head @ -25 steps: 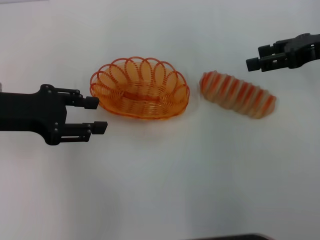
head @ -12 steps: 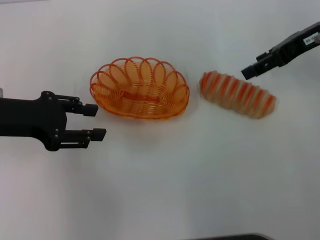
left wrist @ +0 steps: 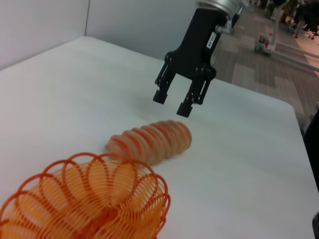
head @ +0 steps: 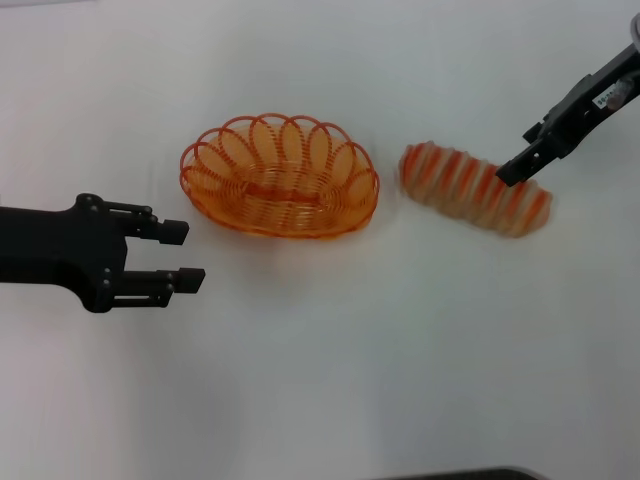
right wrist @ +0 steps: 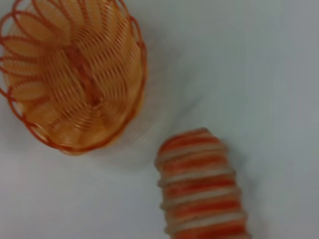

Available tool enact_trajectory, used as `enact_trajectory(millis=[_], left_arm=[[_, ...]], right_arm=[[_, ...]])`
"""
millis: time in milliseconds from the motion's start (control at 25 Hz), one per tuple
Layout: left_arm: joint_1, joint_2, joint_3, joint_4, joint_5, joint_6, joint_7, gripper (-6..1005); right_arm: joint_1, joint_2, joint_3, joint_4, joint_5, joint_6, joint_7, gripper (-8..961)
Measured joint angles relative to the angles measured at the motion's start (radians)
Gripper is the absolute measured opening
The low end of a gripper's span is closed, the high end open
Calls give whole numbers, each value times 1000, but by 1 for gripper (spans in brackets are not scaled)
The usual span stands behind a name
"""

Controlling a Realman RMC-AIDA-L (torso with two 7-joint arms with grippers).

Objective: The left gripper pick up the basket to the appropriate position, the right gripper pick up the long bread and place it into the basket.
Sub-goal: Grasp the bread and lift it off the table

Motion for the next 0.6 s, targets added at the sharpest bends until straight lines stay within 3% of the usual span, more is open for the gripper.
enact_trajectory(millis=[400, 600], left_arm=[[42, -5, -35, -12, -2, -9, 7, 590], [50, -6, -38, -13, -4, -5, 7, 589]], right_arm=[[10, 20, -60, 8, -21, 50, -5, 776], [10, 43, -105, 9, -19, 76, -9, 776]])
